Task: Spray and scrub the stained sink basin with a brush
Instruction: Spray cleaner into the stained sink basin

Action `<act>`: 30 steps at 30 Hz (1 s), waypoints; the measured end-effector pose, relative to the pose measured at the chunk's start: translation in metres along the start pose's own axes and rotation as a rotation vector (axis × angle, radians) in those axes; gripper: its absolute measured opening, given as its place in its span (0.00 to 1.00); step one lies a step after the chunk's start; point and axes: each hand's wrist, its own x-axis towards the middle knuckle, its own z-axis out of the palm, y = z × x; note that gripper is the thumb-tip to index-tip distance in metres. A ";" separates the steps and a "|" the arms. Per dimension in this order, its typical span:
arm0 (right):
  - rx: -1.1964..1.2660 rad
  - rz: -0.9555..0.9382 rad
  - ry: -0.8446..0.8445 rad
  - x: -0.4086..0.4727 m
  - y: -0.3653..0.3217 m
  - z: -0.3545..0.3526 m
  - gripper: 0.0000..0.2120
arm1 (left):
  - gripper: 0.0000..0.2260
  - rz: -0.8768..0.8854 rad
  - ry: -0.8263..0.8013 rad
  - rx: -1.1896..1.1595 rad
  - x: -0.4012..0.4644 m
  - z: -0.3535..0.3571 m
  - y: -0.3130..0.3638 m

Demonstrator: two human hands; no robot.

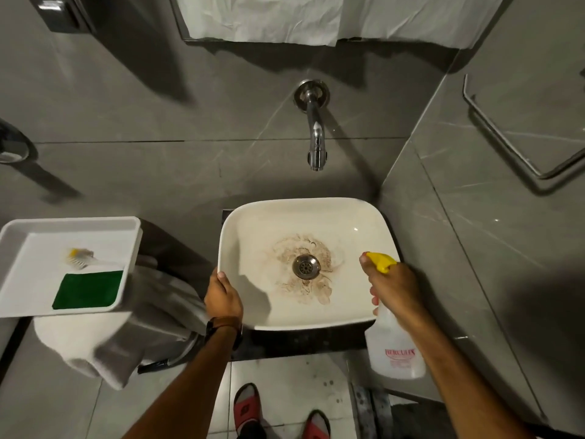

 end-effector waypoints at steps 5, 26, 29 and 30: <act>-0.064 0.025 -0.058 -0.027 0.044 -0.010 0.18 | 0.20 -0.002 0.005 0.019 0.002 0.001 -0.003; -0.227 0.037 -0.123 -0.070 0.034 0.040 0.37 | 0.21 -0.006 -0.018 0.005 0.001 0.000 -0.002; -0.240 0.069 -0.139 -0.066 0.038 0.032 0.34 | 0.21 0.000 -0.009 0.012 0.002 -0.001 -0.001; -0.256 0.082 -0.142 -0.065 0.040 0.030 0.33 | 0.21 -0.001 -0.012 0.013 0.002 -0.001 -0.002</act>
